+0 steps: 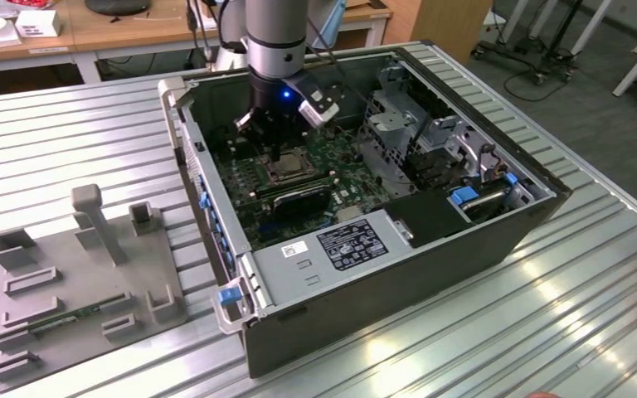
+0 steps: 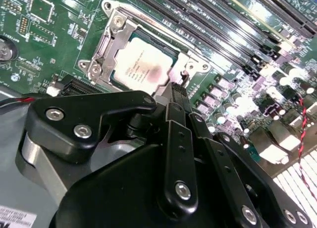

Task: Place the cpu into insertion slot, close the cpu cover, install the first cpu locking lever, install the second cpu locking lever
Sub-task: 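Close the cpu cover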

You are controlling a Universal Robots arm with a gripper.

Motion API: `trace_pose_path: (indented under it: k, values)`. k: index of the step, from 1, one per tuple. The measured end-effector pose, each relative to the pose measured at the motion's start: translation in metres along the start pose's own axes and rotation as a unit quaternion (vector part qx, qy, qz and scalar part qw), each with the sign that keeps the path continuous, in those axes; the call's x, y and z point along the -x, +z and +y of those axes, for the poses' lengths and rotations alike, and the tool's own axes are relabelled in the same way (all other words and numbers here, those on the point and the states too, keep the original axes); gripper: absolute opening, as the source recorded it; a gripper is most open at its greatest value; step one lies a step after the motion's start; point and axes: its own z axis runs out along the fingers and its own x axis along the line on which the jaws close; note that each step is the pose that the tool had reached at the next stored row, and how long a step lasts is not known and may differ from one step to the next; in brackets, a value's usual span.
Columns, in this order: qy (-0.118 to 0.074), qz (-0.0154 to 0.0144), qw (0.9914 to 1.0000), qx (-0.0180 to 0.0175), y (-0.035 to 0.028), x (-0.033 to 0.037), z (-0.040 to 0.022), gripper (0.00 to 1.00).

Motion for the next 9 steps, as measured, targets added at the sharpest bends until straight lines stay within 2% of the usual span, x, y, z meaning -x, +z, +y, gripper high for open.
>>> trace_pose_path:
  k: [9]
  values:
    - [0.000, 0.0001, 1.00000, -0.0001, -0.0010, 0.0020, 0.0000, 0.10]
